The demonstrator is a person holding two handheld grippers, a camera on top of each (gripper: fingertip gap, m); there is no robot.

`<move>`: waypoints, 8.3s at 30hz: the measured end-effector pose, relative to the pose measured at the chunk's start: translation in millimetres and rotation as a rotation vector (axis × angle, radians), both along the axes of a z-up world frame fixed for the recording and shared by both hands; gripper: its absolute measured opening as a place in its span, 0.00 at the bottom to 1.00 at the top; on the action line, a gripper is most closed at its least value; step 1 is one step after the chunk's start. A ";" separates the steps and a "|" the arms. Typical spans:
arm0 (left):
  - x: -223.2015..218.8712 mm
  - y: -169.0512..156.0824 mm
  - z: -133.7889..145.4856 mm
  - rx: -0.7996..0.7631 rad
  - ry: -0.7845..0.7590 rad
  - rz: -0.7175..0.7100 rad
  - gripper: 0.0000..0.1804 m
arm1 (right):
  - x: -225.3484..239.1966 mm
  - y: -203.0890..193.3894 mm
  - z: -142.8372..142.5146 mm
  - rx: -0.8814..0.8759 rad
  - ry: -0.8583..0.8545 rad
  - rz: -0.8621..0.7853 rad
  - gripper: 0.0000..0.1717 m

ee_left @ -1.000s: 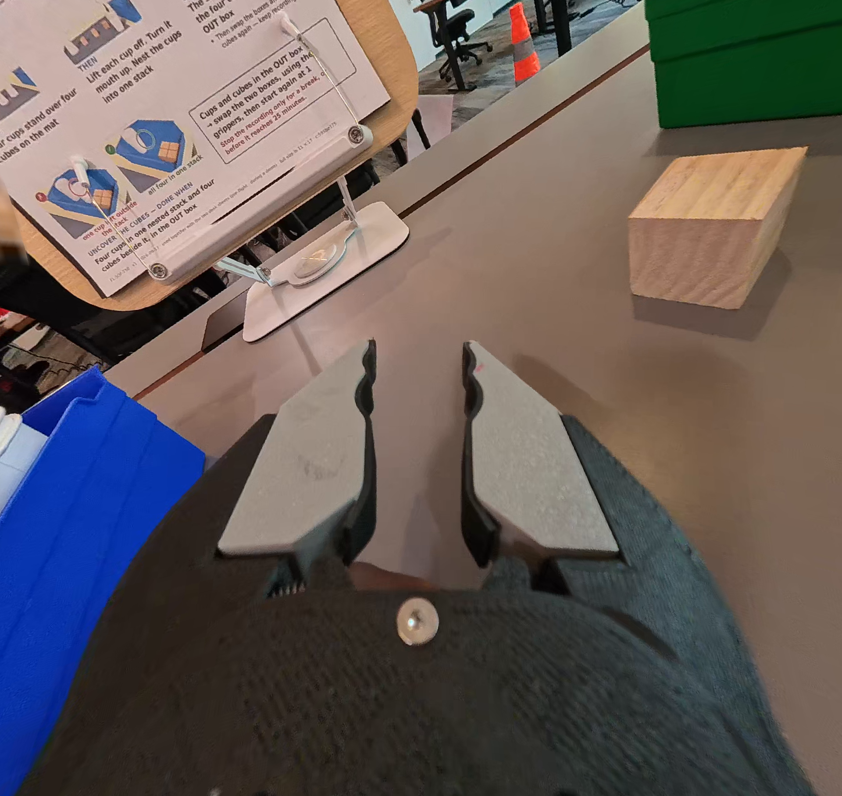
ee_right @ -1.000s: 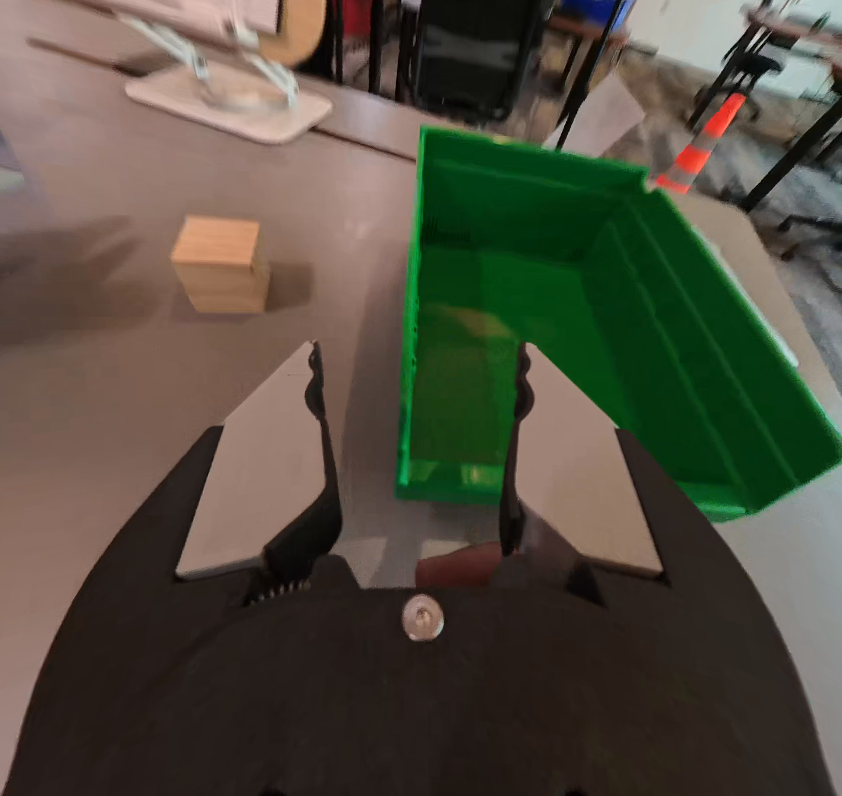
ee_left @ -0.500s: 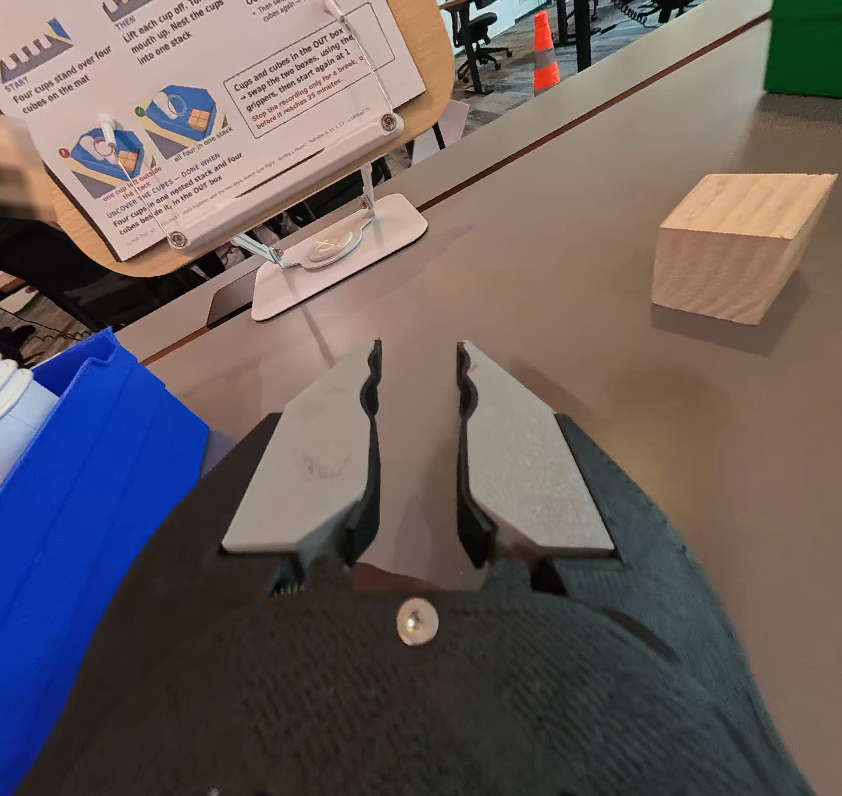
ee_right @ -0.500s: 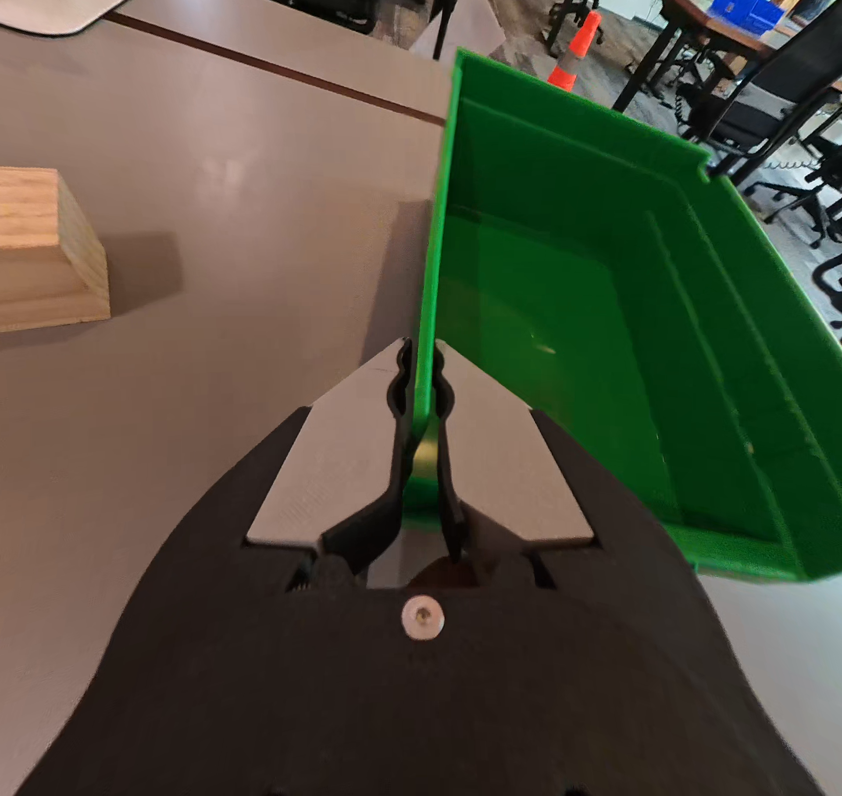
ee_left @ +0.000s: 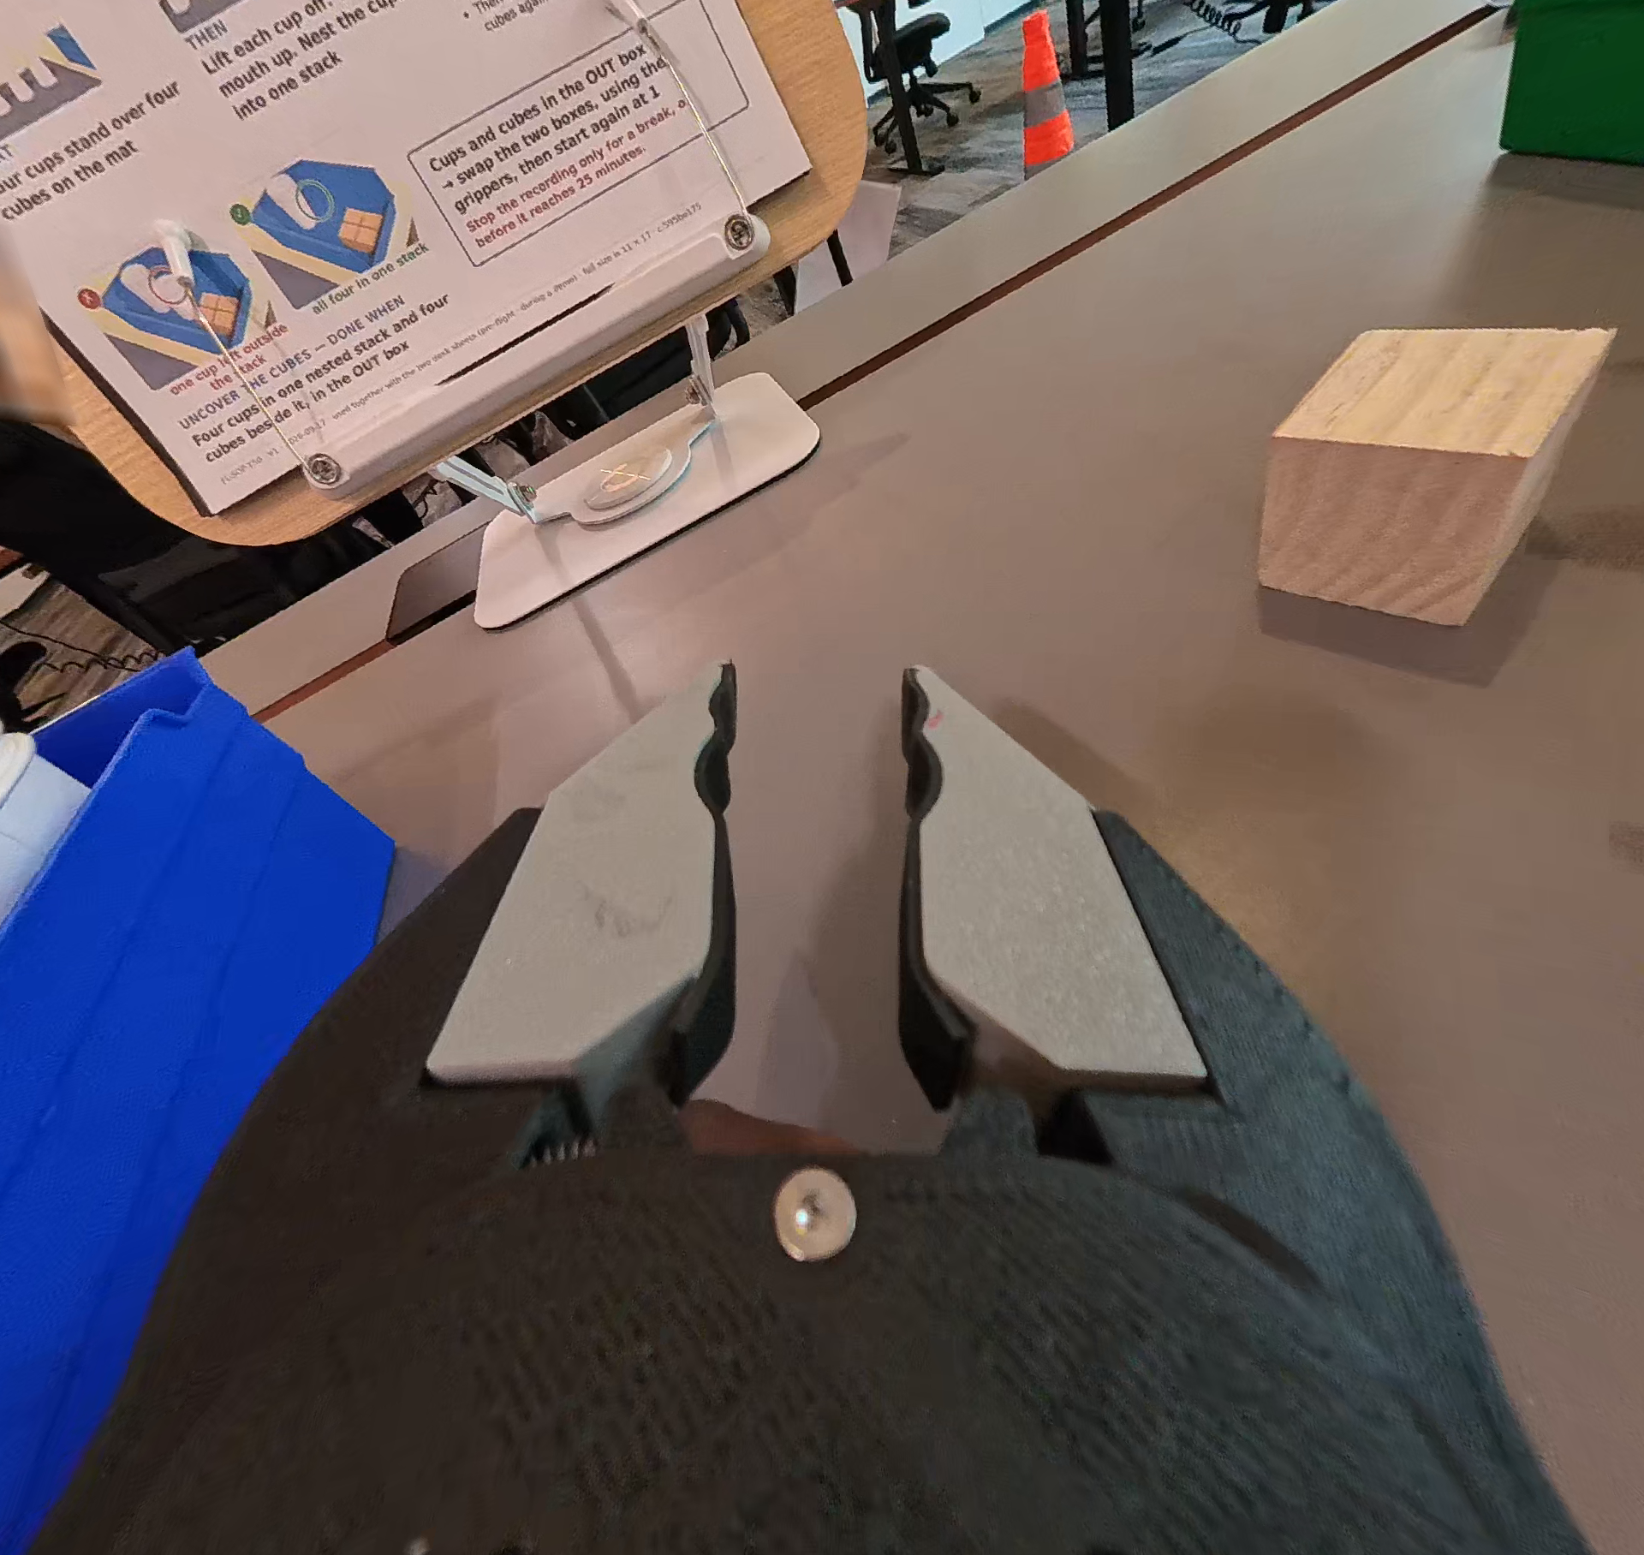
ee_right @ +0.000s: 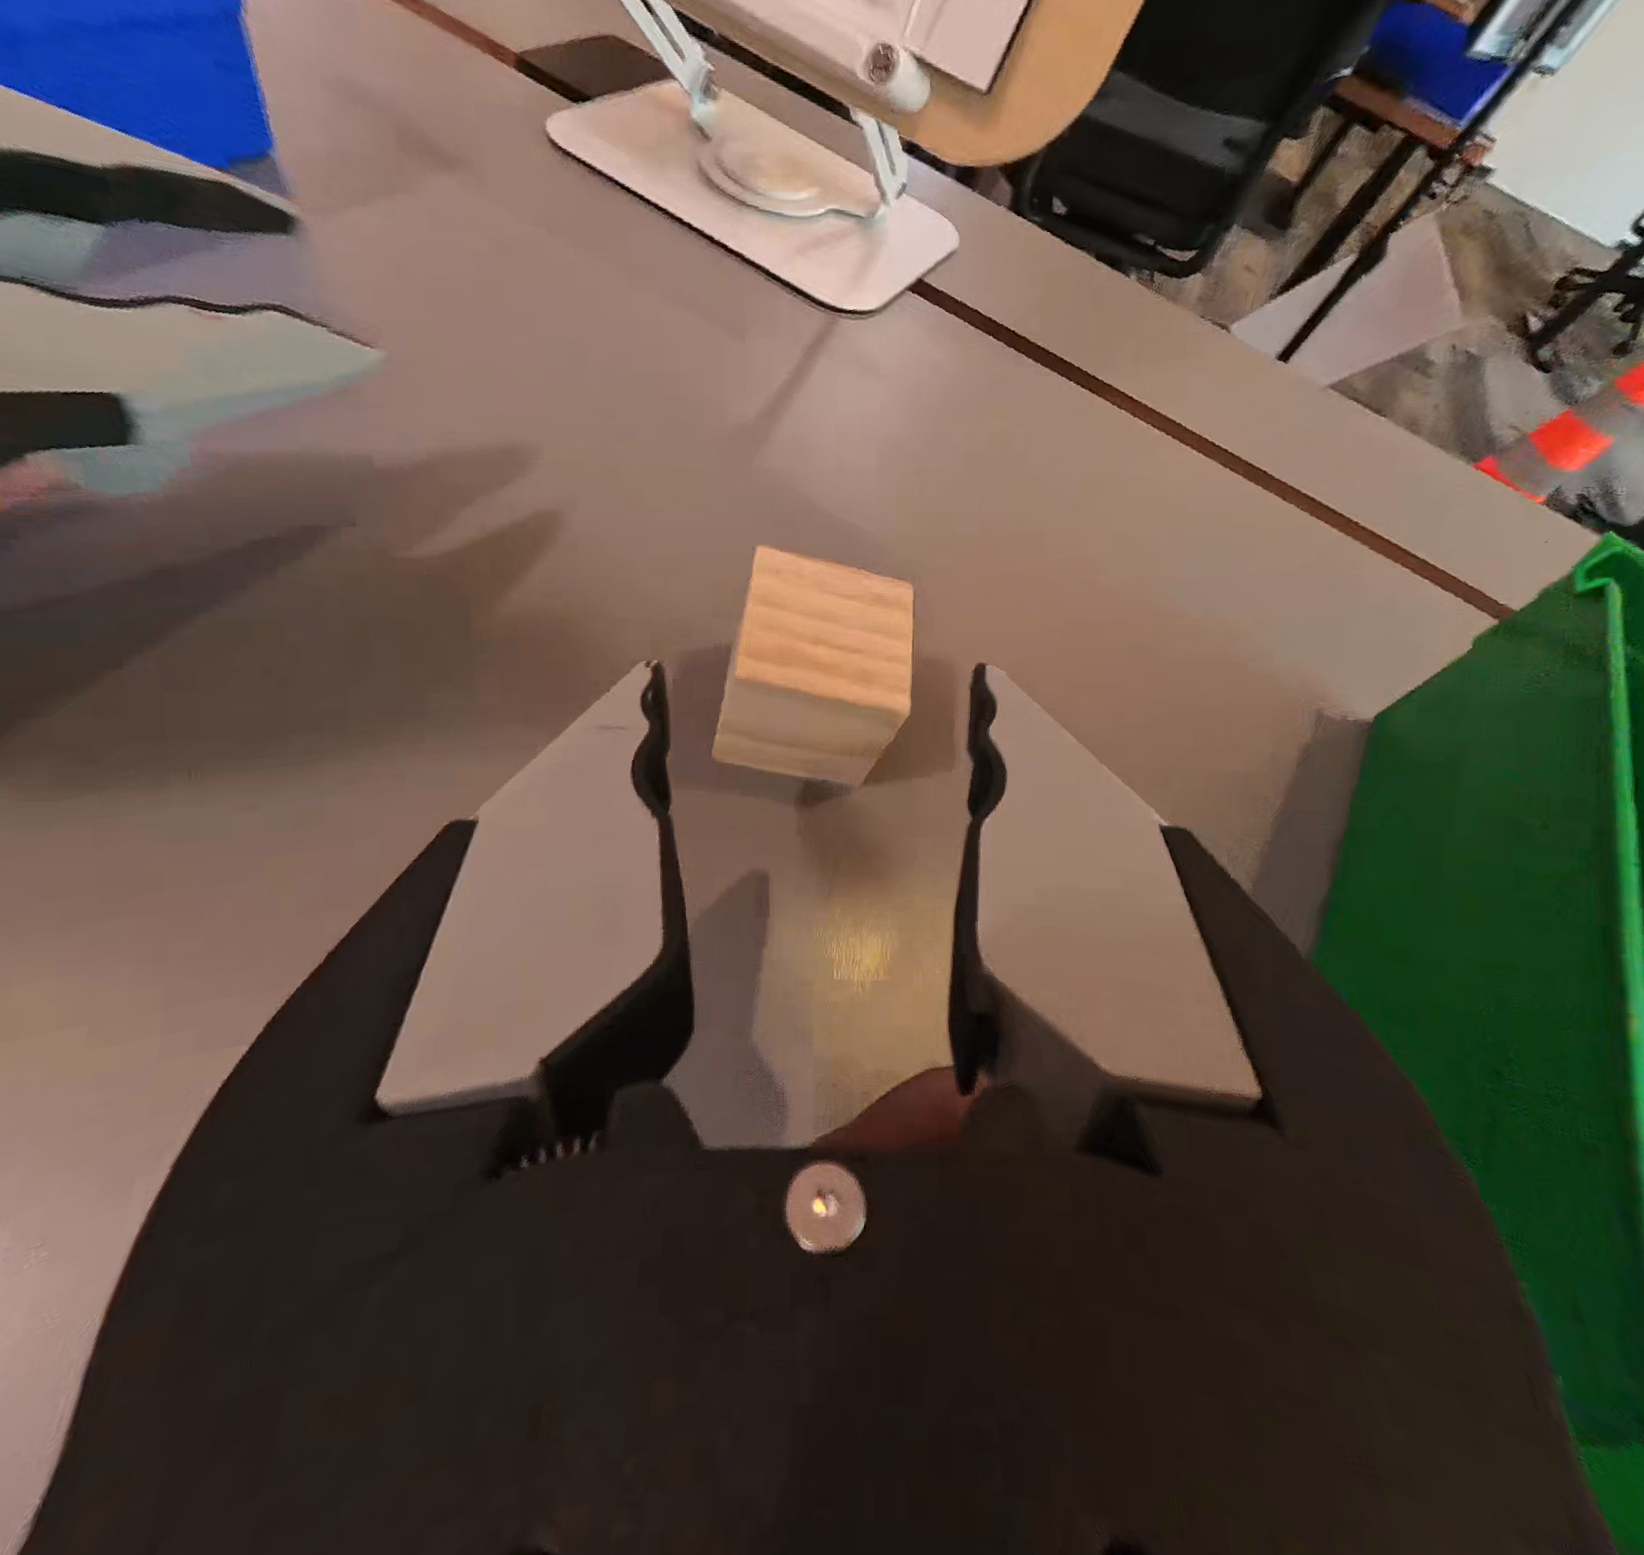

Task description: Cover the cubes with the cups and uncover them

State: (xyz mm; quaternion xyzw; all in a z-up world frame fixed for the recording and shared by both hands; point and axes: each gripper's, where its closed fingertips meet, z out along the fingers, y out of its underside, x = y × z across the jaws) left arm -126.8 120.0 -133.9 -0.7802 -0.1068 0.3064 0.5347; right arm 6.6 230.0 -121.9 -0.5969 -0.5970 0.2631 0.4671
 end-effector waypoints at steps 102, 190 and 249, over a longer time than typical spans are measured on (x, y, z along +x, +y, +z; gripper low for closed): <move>52.3 -97.6 -13.7 0.013 -0.297 0.129 0.45 | -57.1 -71.9 -12.6 0.079 0.127 0.464 0.29; 33.3 60.8 -13.9 -0.631 0.031 -0.608 0.32 | -33.6 108.4 -10.8 -0.078 -0.021 -0.103 0.28; 70.4 -93.1 -25.4 0.007 -0.340 0.073 0.44 | -46.1 35.7 25.7 0.153 0.205 0.076 0.37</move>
